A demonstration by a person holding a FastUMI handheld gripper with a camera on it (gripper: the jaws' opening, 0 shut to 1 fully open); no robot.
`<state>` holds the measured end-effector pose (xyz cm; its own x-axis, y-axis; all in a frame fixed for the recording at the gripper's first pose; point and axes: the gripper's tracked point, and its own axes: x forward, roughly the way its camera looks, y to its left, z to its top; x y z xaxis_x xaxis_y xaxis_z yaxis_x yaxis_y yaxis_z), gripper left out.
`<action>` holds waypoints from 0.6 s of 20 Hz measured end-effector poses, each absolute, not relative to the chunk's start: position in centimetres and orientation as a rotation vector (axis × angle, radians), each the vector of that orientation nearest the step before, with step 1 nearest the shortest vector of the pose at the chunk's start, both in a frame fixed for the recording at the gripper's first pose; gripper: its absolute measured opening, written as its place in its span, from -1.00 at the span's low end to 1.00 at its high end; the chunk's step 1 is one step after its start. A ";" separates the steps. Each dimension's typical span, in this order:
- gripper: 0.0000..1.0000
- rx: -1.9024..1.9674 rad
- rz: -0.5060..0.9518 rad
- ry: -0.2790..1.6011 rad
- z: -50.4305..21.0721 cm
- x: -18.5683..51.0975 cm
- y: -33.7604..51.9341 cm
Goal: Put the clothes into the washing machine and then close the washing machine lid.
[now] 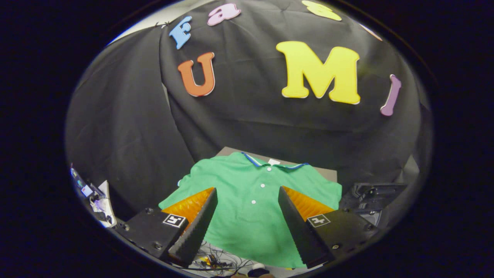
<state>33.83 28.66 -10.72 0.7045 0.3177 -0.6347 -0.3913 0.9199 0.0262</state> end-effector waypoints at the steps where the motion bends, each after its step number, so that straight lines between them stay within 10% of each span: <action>1: 0.99 -0.130 0.391 0.730 -11.8 34.7 28.7; 12: 0.98 -0.159 0.172 1.095 -18.9 39.0 28.7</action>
